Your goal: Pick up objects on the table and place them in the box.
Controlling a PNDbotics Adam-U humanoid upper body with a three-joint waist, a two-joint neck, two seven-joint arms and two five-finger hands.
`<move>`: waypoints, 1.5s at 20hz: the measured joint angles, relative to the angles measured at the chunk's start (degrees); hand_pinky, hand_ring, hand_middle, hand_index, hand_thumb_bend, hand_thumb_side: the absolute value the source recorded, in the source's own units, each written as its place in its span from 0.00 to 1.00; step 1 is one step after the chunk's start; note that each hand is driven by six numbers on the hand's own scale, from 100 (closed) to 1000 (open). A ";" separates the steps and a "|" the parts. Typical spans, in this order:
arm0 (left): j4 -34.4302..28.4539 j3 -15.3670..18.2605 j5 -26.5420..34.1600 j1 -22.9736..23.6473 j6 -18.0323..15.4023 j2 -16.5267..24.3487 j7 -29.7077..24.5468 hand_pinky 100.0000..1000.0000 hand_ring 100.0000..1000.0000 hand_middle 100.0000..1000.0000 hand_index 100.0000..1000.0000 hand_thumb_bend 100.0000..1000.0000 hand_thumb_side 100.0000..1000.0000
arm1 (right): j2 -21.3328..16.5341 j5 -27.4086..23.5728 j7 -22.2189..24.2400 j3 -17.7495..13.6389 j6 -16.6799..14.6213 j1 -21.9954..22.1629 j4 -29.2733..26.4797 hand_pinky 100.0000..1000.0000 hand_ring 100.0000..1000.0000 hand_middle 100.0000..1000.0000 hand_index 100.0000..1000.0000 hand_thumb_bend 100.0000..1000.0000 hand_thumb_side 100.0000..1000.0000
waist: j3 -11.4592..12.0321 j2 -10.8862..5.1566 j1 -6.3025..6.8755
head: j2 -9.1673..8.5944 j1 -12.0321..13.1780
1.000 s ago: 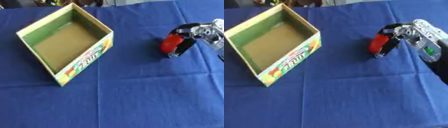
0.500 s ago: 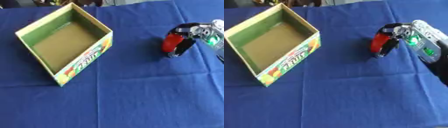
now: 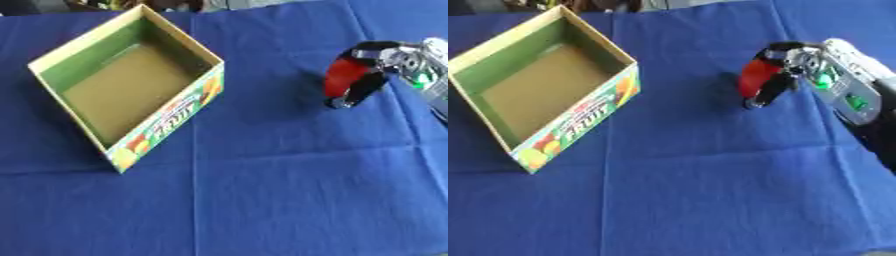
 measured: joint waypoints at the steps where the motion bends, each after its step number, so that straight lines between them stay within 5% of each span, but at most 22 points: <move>1: 0.00 0.00 0.00 0.00 0.00 0.00 0.00 0.56 0.83 0.76 0.75 0.00 1.00 | 0.00 -0.14 -0.21 -0.03 0.19 -0.01 -0.25 0.15 0.49 0.57 0.62 0.00 0.25 | -0.01 0.00 -0.10 | 0.00 0.00; 11: 0.00 -0.01 0.00 0.01 -0.02 0.00 0.04 0.56 0.83 0.76 0.75 0.00 1.00 | -0.54 -1.29 -1.13 -1.53 0.87 -3.82 -6.74 0.12 0.46 0.56 0.60 0.00 0.24 | 0.13 -0.04 -0.74 | 0.05 0.01; 16: 0.00 -0.05 0.00 0.17 0.00 0.01 0.03 0.56 0.83 0.75 0.75 0.00 1.00 | -0.32 -0.75 -0.10 -1.68 0.96 -9.13 -11.25 0.11 0.45 0.56 0.60 0.00 0.25 | 0.84 -0.46 -1.50 | 0.11 -0.07; 22: 0.00 -0.34 0.00 0.39 0.00 0.05 -0.02 0.56 0.83 0.75 0.75 0.00 1.00 | 4.19 2.06 2.68 -0.17 -0.03 -16.54 -11.61 0.10 0.44 0.55 0.59 0.00 0.25 | 2.25 -0.73 -2.48 | 0.39 -0.49; 23: 0.00 -0.34 0.00 0.39 0.00 0.06 -0.02 0.56 0.83 0.76 0.75 0.00 1.00 | 5.16 2.53 2.97 0.06 -0.32 -17.81 -11.12 0.10 0.44 0.55 0.59 0.00 0.49 | 2.52 -0.73 -2.68 | 0.40 -0.53; 24: 0.00 -0.34 0.00 0.40 0.00 0.06 -0.02 0.56 0.83 0.75 0.75 0.00 1.00 | 6.19 2.94 3.21 0.17 -0.56 -18.97 -10.50 0.10 0.44 0.55 0.59 0.00 0.24 | 2.73 -0.73 -2.83 | 0.40 -0.57; 30: 0.00 -0.58 0.04 0.17 -0.03 0.07 -0.24 0.56 0.83 0.75 0.75 0.00 1.00 | 13.16 5.30 3.94 0.44 -1.28 -25.22 -4.83 0.10 0.43 0.54 0.58 0.00 0.23 | 4.70 -0.71 -3.31 | 0.26 -2.01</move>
